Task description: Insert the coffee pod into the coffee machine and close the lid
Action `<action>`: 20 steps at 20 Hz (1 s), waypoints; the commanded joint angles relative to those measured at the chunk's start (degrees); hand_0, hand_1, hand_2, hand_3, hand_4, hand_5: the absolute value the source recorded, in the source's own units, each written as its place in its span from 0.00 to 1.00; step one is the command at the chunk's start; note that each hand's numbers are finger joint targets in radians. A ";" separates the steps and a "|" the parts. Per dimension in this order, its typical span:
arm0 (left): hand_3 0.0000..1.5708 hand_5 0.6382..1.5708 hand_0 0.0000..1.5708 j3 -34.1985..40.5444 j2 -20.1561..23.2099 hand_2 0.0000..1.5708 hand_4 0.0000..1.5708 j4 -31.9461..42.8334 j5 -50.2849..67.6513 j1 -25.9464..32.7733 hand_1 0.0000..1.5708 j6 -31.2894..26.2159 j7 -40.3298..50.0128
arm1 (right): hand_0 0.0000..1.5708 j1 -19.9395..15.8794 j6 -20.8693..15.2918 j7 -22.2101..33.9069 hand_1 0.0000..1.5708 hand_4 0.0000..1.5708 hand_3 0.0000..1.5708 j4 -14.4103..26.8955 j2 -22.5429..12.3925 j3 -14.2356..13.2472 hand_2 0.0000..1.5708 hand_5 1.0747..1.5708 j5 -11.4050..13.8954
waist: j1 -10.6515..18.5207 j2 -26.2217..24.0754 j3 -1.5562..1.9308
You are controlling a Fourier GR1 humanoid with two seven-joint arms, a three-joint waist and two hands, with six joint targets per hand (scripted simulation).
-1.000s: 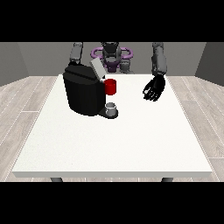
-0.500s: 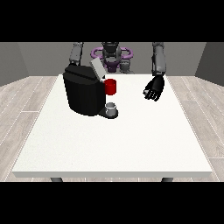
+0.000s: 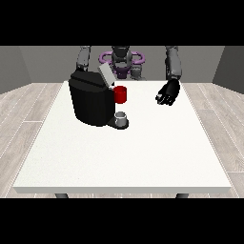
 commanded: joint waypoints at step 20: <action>0.86 1.00 0.85 1.74 -8.96 0.87 0.36 -8.21 3.60 -17.60 0.85 -20.84 13.40 | 0.00 -3.55 0.75 -3.03 0.00 0.00 0.00 7.94 -0.31 -3.52 0.00 1.00 -2.14 | 0.36 -7.96 0.03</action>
